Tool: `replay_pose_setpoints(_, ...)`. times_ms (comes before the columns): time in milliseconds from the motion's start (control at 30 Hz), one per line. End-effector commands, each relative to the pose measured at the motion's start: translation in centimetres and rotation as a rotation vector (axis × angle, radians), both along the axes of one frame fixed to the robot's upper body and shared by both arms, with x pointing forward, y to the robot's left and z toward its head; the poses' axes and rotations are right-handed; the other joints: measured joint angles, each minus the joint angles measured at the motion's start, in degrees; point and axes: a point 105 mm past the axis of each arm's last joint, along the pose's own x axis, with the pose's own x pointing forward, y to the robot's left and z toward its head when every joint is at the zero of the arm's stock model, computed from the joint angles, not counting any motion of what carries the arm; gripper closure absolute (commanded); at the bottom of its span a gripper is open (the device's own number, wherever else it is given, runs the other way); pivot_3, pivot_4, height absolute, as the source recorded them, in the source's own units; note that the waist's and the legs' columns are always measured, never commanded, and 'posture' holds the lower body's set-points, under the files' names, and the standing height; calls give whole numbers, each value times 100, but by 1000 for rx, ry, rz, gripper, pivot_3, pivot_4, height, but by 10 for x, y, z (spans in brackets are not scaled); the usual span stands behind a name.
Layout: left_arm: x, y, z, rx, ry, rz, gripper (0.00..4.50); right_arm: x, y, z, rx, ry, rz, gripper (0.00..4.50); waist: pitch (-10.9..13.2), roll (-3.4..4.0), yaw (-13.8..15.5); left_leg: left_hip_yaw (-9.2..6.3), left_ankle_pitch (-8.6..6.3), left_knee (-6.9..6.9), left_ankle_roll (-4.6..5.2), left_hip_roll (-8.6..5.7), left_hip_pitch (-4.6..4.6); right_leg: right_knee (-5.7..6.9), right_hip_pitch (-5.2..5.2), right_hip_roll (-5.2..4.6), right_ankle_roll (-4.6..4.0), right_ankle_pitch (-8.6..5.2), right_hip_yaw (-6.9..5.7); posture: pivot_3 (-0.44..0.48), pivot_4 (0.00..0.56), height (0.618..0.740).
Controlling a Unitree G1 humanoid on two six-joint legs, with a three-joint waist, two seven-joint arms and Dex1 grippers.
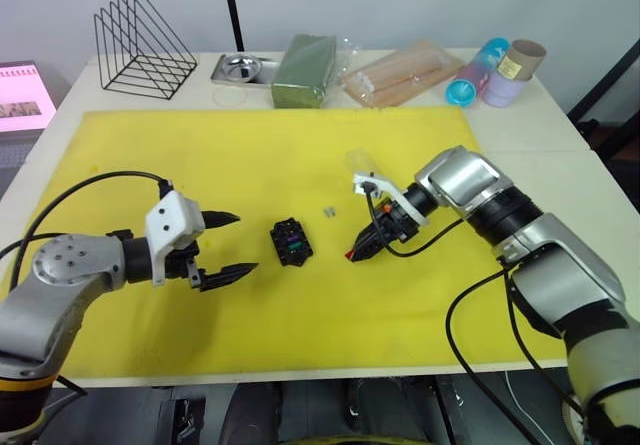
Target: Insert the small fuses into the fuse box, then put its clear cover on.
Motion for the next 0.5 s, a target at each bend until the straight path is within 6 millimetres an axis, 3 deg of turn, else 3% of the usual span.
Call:
replay_pose_setpoints(33,-3,-2,12,-1,-52,-13,0,3,6,11,26,-25,13,2993,0,0,0,0,0,0,0,0,0,0,0,0,0,0,0,0,150,740)
replay_pose_setpoints(67,-3,-2,12,-1,-52,-12,0,4,7,11,25,-24,10,3280,0,0,1,0,0,0,0,0,0,0,0,0,0,0,0,0,150,740)
replay_pose_setpoints(500,-3,-1,11,2,-54,-12,0,9,7,11,20,1,-27,3280,0,0,0,0,0,3,-1,-1,0,4,0,0,0,0,0,0,150,740)
